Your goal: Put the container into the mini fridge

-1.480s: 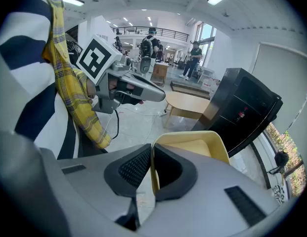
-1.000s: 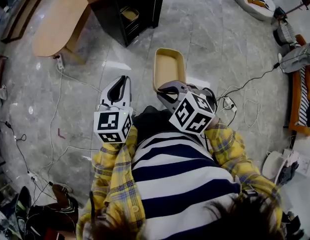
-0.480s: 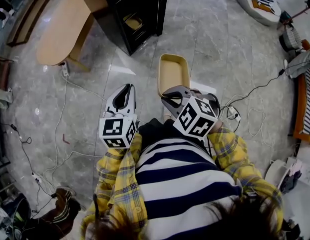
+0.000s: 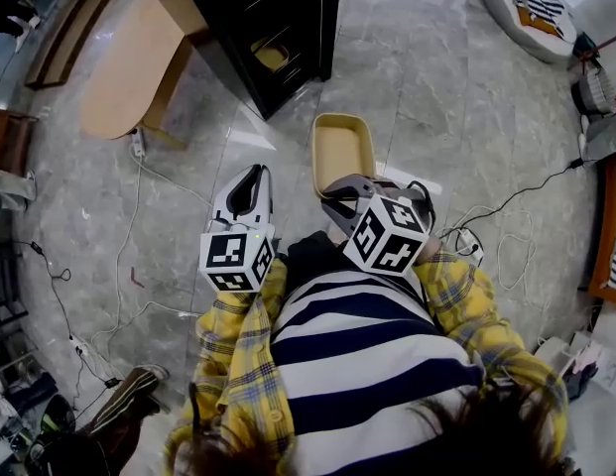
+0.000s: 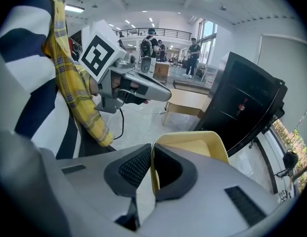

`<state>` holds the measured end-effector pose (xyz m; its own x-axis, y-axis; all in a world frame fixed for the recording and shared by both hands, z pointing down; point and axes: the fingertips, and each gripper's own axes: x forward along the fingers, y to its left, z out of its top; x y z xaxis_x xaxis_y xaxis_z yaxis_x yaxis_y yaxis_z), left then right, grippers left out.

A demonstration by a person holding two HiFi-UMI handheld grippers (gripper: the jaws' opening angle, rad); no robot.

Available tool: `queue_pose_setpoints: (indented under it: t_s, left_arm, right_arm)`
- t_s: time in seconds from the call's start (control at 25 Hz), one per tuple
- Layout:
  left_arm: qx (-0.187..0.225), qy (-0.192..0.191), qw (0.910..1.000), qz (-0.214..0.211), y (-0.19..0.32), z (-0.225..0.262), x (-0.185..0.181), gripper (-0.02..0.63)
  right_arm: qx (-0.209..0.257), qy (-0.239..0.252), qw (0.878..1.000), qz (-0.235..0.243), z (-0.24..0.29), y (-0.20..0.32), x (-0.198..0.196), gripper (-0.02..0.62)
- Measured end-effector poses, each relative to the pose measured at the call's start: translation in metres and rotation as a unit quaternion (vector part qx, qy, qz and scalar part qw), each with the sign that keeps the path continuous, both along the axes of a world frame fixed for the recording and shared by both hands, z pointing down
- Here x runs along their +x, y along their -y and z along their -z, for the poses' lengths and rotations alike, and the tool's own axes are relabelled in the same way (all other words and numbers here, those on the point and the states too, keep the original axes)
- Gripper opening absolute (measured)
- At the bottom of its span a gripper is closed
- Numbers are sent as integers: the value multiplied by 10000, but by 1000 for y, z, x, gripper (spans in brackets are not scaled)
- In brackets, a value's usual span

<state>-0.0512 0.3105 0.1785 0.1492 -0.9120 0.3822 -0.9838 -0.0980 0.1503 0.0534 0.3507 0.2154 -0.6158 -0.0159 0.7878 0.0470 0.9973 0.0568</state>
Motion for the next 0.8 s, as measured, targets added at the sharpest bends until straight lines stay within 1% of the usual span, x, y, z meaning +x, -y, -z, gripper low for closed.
queue_pose_setpoints:
  t_s: [0.2, 0.44, 0.64, 0.8]
  left_arm:
    - [27, 36, 9999, 128, 16, 4, 5, 40]
    - [-124, 120, 9997, 143, 28, 1, -1, 40]
    - [-80, 288, 9995, 99, 53, 1, -13, 40]
    - [-114, 221, 9997, -81, 81, -7, -22, 40]
  right_arm:
    - [-28, -25, 9998, 183, -7, 16, 5, 41]
    - [-176, 8, 9997, 185, -10, 30, -1, 41]
    - [-276, -19, 9996, 55, -14, 45, -10, 41]
    - [-331, -93, 9993, -147, -21, 67, -21, 41]
